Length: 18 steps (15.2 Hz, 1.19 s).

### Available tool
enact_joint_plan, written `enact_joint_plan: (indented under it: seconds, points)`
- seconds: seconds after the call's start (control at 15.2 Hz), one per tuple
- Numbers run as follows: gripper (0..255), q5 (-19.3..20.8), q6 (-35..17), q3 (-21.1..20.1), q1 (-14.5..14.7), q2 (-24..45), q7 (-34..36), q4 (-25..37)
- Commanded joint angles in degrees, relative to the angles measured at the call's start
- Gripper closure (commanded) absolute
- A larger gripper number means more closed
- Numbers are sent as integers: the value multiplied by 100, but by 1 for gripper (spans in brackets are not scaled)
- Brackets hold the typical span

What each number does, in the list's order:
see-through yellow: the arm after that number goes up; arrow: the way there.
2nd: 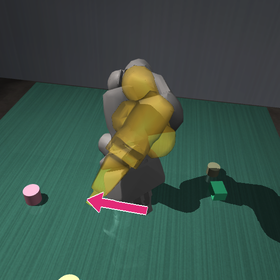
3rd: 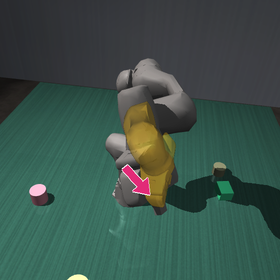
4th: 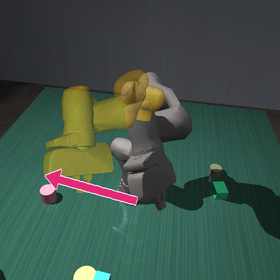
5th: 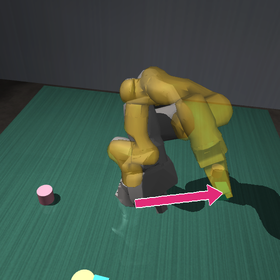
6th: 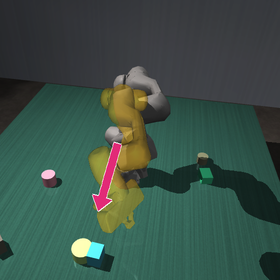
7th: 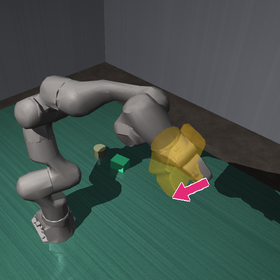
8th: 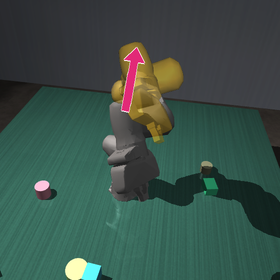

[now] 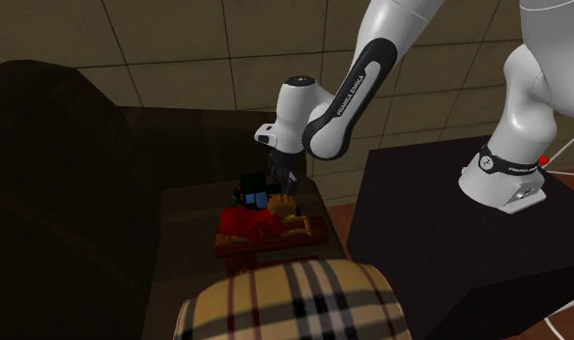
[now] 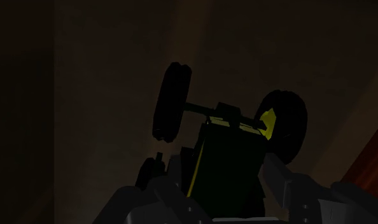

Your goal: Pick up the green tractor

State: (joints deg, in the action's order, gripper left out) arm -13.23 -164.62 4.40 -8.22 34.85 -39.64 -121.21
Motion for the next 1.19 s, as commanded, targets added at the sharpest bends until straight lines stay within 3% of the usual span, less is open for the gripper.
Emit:
enact_joint_plan:
  seconds: [0.0,1.12]
  points:
    - [255,1,-7,-2,-3,13,-4,6]
    - [255,276,825,317,247,-1060,239,-243]
